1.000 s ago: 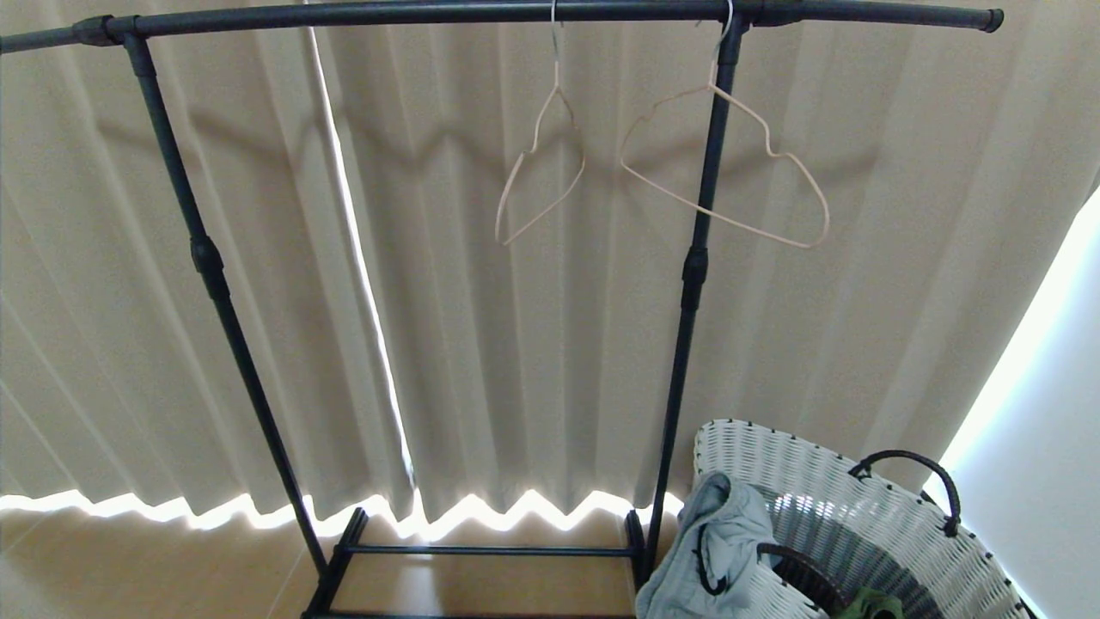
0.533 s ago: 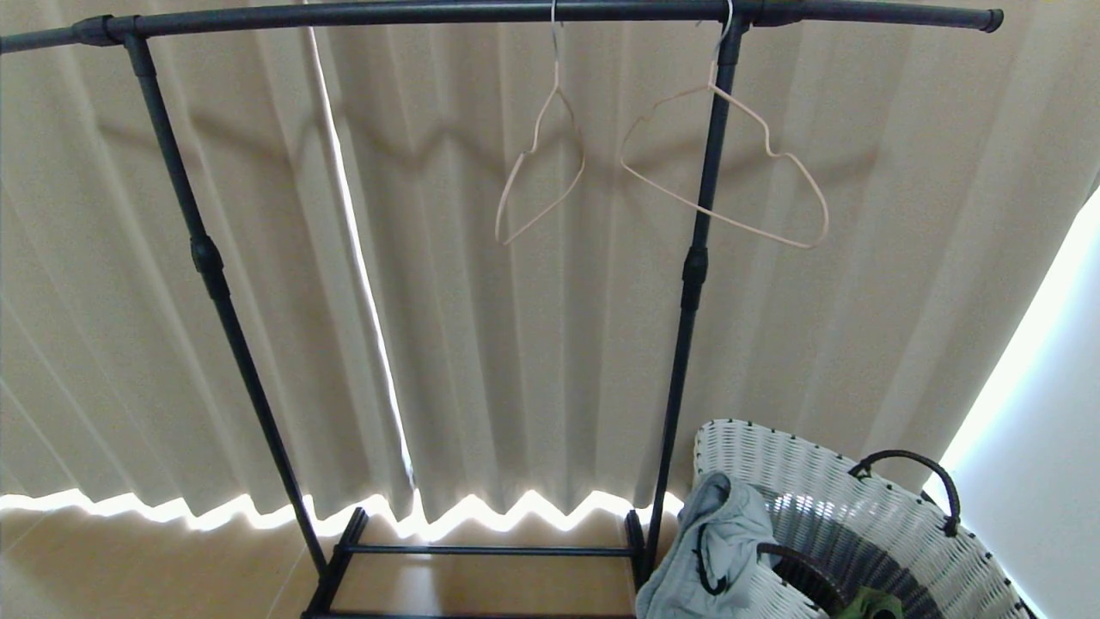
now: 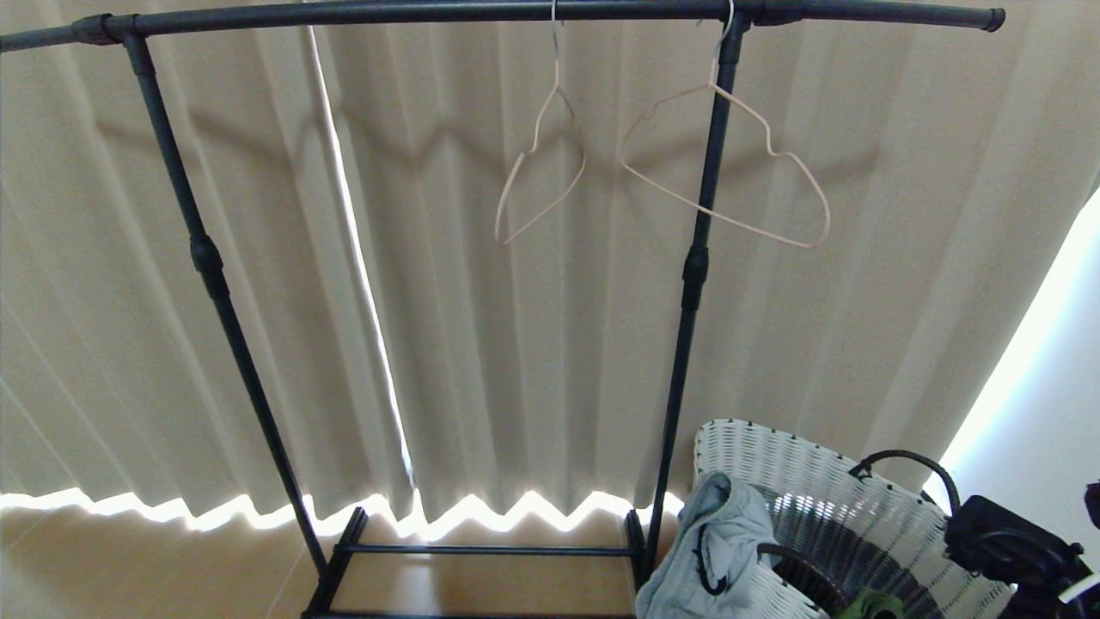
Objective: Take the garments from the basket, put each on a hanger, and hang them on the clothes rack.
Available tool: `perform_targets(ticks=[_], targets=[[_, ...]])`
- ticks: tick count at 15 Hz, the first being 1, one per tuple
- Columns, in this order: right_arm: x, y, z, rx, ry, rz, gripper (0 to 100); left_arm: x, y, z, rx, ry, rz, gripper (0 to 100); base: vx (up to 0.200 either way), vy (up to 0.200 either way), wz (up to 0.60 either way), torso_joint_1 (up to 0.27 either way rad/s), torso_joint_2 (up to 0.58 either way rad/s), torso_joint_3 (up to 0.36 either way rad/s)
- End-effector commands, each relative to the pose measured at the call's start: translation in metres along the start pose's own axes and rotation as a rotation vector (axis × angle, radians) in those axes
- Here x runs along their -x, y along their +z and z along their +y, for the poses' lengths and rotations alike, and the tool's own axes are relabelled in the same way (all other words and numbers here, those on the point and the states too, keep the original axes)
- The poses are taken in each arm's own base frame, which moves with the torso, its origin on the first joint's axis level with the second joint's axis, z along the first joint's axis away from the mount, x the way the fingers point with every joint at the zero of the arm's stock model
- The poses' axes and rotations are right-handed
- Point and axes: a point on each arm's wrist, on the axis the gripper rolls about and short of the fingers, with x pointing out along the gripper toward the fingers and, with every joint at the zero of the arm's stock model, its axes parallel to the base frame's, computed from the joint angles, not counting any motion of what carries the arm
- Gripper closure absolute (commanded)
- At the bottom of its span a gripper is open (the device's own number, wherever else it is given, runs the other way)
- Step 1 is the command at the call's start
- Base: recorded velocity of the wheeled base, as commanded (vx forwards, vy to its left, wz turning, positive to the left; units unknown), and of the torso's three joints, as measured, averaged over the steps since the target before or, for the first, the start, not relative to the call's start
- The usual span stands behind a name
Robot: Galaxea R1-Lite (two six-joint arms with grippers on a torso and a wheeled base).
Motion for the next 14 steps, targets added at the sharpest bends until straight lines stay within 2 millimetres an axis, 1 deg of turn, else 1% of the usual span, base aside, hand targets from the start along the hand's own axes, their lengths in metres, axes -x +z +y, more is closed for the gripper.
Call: perform_targets(ticks=[1, 7, 11, 14], targets=[[-0.051, -0.005, -0.008, 0.032, 0.076, 0.157, 0, 0.0, 0.0, 0.0, 0.0, -0.001, 0.0, 0, 0.0, 0.0, 0.0, 0.0, 0.0, 0.0], [-0.079, -0.004, -0.009, 0.031, 0.063, 0.121, 0, 0.0, 0.0, 0.0, 0.0, -0.001, 0.0, 0, 0.0, 0.0, 0.0, 0.0, 0.0, 0.0], [-0.078, -0.004, -0.006, 0.045, 0.058, 0.099, 0, 0.0, 0.0, 0.0, 0.0, -0.001, 0.0, 0, 0.0, 0.0, 0.0, 0.0, 0.0, 0.0], [-0.078, 0.002, -0.002, 0.076, 0.065, 0.074, 0, 0.0, 0.0, 0.0, 0.0, -0.001, 0.0, 0, 0.0, 0.0, 0.0, 0.0, 0.0, 0.0]])
